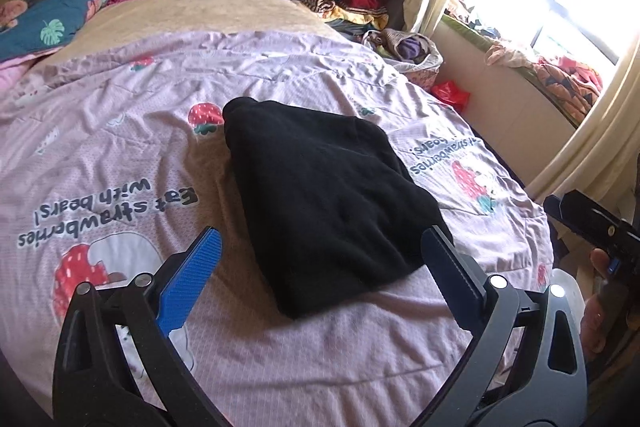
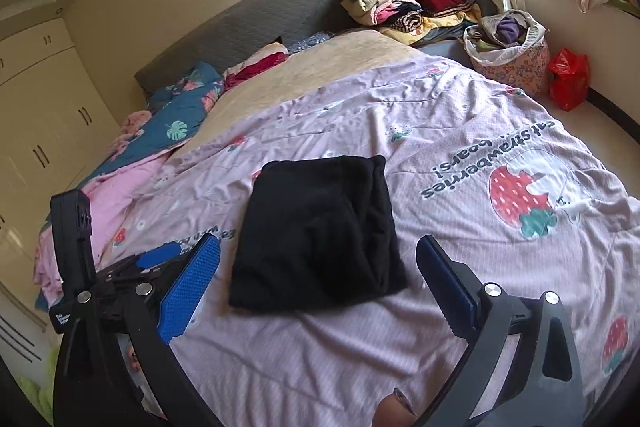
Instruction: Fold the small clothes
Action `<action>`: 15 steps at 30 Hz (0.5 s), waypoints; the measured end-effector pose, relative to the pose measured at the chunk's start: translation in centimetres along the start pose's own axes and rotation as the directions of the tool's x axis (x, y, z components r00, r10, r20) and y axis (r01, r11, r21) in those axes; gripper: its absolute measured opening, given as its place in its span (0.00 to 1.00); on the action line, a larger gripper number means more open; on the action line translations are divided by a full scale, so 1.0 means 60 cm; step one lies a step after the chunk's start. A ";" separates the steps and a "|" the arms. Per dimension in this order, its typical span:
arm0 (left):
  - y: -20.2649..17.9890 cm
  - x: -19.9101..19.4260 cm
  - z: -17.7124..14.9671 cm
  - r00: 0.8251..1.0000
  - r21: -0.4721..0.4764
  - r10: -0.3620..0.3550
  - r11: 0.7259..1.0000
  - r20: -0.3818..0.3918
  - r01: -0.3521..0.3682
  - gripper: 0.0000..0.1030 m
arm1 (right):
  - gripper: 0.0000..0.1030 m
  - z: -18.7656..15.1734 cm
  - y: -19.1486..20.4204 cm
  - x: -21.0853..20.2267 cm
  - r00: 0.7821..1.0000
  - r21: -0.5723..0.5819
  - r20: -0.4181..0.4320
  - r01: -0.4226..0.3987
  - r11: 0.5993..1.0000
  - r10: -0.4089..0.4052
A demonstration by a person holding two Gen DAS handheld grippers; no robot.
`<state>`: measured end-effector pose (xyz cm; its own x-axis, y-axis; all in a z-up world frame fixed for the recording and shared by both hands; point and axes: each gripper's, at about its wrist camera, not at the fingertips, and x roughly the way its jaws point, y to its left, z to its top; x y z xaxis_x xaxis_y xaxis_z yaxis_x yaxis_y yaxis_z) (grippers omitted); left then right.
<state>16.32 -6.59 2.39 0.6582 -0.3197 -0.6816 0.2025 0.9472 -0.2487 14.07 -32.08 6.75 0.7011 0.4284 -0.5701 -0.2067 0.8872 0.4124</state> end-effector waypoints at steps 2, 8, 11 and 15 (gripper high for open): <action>-0.002 -0.013 -0.006 1.000 0.002 -0.008 1.000 0.005 0.008 0.91 | 0.95 -0.008 0.009 -0.011 1.000 -0.008 0.006 0.001 1.000 -0.001; 0.001 -0.048 -0.025 1.000 -0.003 -0.021 1.000 0.023 0.021 0.91 | 0.96 -0.036 0.036 -0.044 1.000 -0.032 0.027 0.009 0.999 -0.008; 0.001 -0.064 -0.038 0.999 0.006 -0.016 1.000 0.034 0.015 0.91 | 0.96 -0.054 0.048 -0.059 1.000 -0.037 0.029 -0.001 0.999 0.002; 0.007 -0.080 -0.058 0.999 0.005 -0.012 1.000 0.042 0.011 0.91 | 0.96 -0.085 0.065 -0.076 0.999 -0.062 0.037 0.004 0.998 -0.001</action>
<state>10.70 -4.72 3.15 0.6856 -0.3293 -0.6493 0.2138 0.9436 -0.2528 6.59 -29.68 7.36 0.7261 0.4204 -0.5440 -0.2459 0.8977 0.3656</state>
